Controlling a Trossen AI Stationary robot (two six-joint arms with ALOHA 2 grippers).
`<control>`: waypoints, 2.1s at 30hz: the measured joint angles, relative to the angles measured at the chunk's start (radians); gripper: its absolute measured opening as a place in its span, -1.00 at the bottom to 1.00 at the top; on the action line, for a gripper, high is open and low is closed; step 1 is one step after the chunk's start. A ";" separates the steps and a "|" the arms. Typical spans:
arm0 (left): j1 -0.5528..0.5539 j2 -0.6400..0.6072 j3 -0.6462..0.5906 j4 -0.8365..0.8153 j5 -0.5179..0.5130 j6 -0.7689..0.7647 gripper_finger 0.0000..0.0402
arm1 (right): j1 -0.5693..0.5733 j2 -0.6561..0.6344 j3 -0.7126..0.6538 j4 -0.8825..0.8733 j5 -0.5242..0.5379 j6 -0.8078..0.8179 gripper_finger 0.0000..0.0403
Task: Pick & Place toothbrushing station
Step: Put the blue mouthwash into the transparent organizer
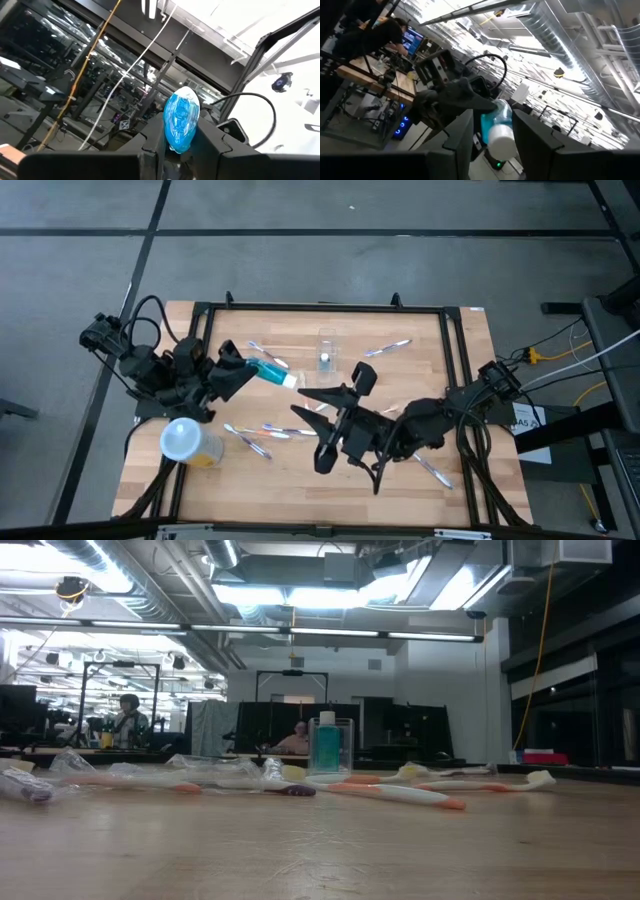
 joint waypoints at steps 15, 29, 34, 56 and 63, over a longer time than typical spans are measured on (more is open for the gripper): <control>-0.002 0.000 0.001 0.023 0.007 0.011 -0.67 | 0.026 0.000 0.000 0.048 -0.002 0.026 -0.31; -0.002 -0.004 0.002 0.023 0.006 0.018 -0.67 | 0.043 0.000 0.000 0.073 0.045 -0.001 -0.31; -0.002 -0.004 0.002 0.023 0.006 0.024 -0.67 | 0.053 0.000 0.000 0.108 0.045 -0.031 -0.31; -0.002 -0.005 0.002 0.022 0.006 0.026 -0.67 | 0.083 0.000 0.000 0.179 0.086 -0.105 -0.31; -0.002 -0.005 0.002 0.022 0.007 0.034 -0.67 | 0.092 0.000 0.000 0.207 0.086 -0.102 -0.31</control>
